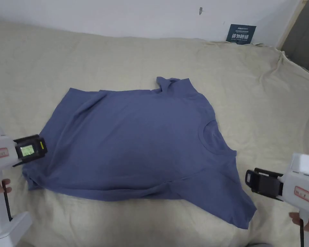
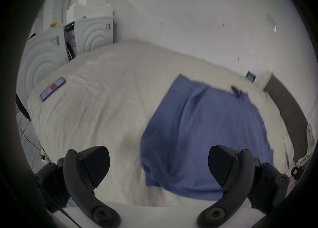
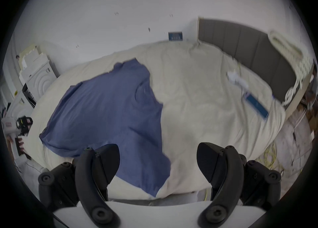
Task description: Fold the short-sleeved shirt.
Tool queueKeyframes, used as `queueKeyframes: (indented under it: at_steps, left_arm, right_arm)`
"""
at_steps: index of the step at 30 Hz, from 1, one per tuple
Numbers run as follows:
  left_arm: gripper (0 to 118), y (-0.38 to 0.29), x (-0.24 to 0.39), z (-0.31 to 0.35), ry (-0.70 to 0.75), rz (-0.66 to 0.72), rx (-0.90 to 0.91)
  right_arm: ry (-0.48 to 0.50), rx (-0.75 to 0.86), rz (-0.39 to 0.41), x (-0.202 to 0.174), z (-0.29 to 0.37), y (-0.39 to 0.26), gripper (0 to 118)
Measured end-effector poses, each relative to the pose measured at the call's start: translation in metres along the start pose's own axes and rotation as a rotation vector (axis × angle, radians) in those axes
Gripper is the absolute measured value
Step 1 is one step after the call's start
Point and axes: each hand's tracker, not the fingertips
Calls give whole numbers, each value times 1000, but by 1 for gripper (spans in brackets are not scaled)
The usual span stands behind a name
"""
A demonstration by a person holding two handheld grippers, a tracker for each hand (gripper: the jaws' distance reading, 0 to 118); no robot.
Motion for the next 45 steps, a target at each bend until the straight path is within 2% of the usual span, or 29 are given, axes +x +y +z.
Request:
queueKeyframes:
  at_steps: [4,7,15,16,18,19,20,21,22,23,25,26,27,28,30,45]
  left_arm:
    - [117,8,9,30,27,-50,196]
    - [117,-1,18,46,59,-137,294]
    - [113,-48,42,62,49,-248,400]
    - [110,-53,44,63,42,-254,404]
    - [93,-61,46,61,-6,-250,387]
    - [82,-65,47,61,-19,-241,378]
    - [66,-68,48,61,-25,-231,376]
    - [57,-71,48,60,-29,-224,376]
    - [52,-73,48,59,-33,-216,370]
    - [52,-75,48,58,-39,-210,363]
    - [26,-76,47,57,-58,-201,347]
    - [12,-78,48,57,-57,-202,348]
    - [4,-79,48,58,-58,-207,351]
    - [0,-80,49,58,-55,-215,356]
    - [0,-79,50,58,-66,-225,349]
    - [0,-81,49,54,-85,-214,360]
  right_arm:
    - [-20,179,95,-18,23,20,95]
    - [-29,292,127,-30,32,23,95]
    - [14,431,52,-52,30,3,95]
    - [24,438,45,-60,34,1,94]
    - [36,444,41,-65,34,-3,94]
    - [36,448,44,-68,32,-4,94]
    - [33,455,49,-69,30,-5,91]
    - [35,460,54,-71,30,-7,86]
    - [46,459,57,-73,30,-7,86]
    - [54,454,56,-75,30,-8,83]
    - [71,450,56,-80,30,-10,59]
    - [68,449,60,-81,30,-11,38]
    - [64,450,64,-83,30,-13,20]
    - [65,450,64,-85,30,-13,8]
    - [70,442,54,-86,29,-15,1]
    - [65,428,35,-89,29,-20,0]
